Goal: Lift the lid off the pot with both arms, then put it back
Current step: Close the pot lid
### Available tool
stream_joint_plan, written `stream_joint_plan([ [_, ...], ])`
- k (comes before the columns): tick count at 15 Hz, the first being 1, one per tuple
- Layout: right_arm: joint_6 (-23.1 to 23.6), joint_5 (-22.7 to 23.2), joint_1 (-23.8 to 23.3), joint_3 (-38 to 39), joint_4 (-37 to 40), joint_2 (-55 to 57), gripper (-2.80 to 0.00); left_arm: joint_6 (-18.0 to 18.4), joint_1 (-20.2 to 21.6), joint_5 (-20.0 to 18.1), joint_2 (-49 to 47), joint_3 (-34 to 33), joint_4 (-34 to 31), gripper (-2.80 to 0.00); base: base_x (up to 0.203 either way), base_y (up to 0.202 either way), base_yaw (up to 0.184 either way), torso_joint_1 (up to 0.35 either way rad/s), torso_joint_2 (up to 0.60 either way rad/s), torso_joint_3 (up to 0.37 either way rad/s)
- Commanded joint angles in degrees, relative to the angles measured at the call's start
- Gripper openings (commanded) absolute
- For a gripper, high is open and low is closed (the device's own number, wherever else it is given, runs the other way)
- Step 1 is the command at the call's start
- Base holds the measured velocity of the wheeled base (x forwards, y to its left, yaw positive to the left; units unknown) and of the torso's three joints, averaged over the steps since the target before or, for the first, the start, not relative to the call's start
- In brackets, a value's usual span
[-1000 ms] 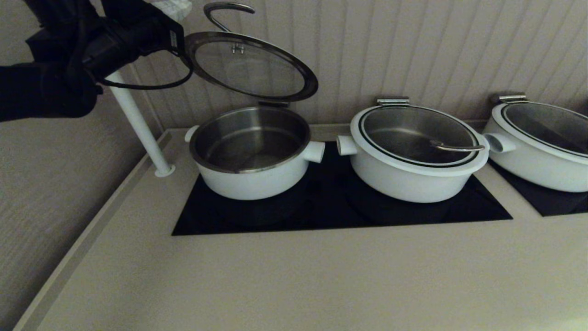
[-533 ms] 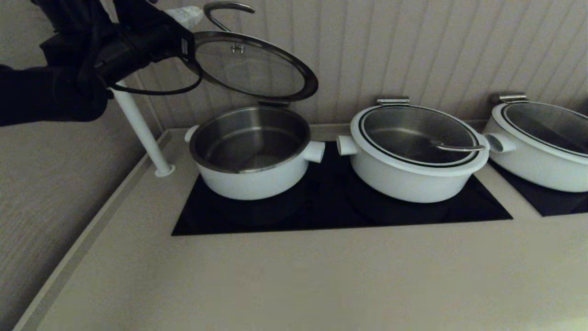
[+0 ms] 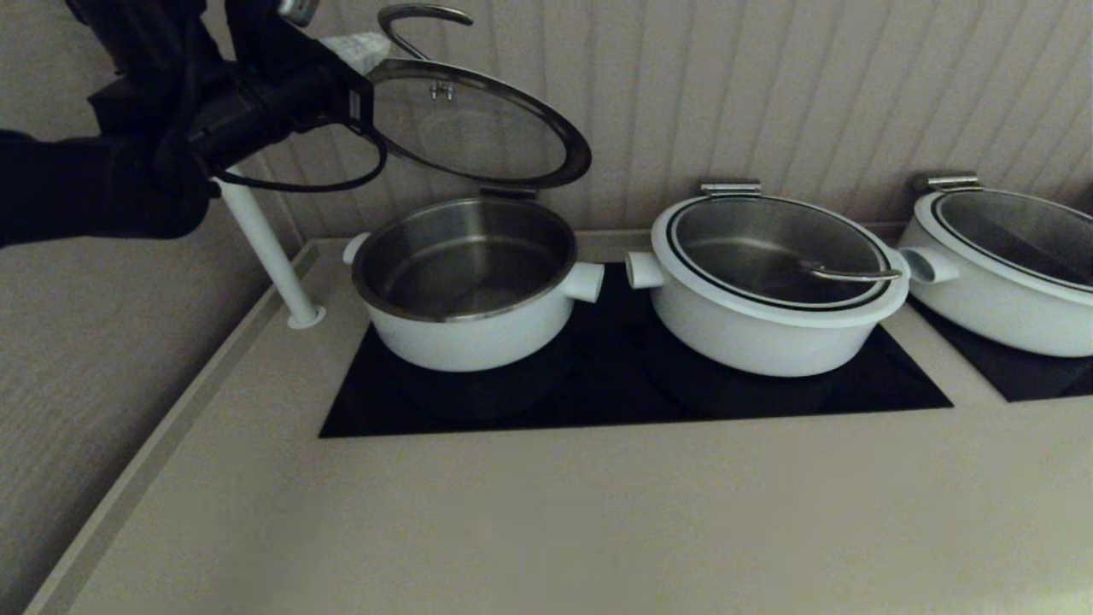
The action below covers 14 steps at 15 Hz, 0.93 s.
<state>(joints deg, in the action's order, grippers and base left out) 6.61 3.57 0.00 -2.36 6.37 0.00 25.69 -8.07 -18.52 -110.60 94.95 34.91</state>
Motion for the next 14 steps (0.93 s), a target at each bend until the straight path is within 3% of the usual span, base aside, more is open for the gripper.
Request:
stream_joint_plan([
  [1, 0.1, 0.0, 0.0, 0.0, 0.1, 0.1, -2.80, 0.2, -0.2, -0.1, 0.7, -0.8, 0.2, -2.80, 0.000, 0.000, 0.000, 0.000, 0.00, 0.000],
  [14, 0.1, 0.0, 0.0, 0.0, 0.1, 0.1, -2.80, -0.1, -0.2, 0.0, 5.0, -7.9, 0.6, -2.80, 0.000, 0.000, 0.000, 0.000, 0.00, 0.000],
])
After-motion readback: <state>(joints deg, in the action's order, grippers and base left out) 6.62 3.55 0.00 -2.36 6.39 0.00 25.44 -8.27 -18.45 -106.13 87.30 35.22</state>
